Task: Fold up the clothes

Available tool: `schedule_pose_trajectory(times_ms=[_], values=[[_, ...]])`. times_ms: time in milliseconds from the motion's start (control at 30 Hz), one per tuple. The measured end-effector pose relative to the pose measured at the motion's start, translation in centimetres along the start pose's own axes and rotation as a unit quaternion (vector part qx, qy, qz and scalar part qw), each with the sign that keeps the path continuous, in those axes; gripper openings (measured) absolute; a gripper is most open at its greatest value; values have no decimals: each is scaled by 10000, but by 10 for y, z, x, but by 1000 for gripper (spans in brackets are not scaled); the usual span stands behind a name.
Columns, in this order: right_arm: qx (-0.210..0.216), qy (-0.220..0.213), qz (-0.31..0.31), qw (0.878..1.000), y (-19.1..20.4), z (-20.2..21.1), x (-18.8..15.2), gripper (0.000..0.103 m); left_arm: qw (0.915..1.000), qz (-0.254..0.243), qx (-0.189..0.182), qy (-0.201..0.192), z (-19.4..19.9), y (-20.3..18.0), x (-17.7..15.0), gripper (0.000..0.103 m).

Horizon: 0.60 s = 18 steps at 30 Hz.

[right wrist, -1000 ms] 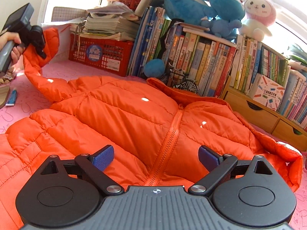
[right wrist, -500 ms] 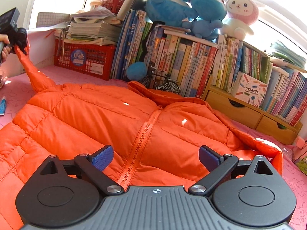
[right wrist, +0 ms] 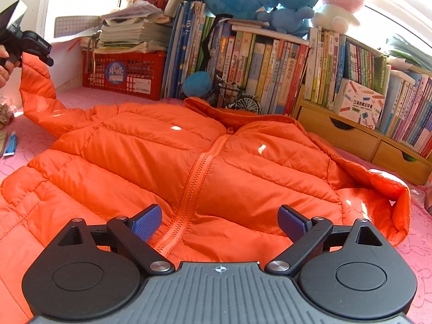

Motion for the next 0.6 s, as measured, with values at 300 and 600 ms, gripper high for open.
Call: schedule_pose_trajectory(times_ms=[300, 600], values=[[-438, 21, -349, 9984, -43, 3, -3, 93, 9917, -988, -538, -628, 23, -93, 2, 51], [-532, 121, -364, 9978, -56, 3, -20, 94, 9892, -581, 1120, -742, 16, -40, 25, 59]])
Point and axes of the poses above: each gripper's, at about its wrist camera, not at the fingertips, and z roughly against the way its jaws point, y to its left, x to its top, the point moved 6 cm from there along -z, roughly the way its jaws point, and after that the axes turned 3 degrees about -x, right-handed, at the moved point
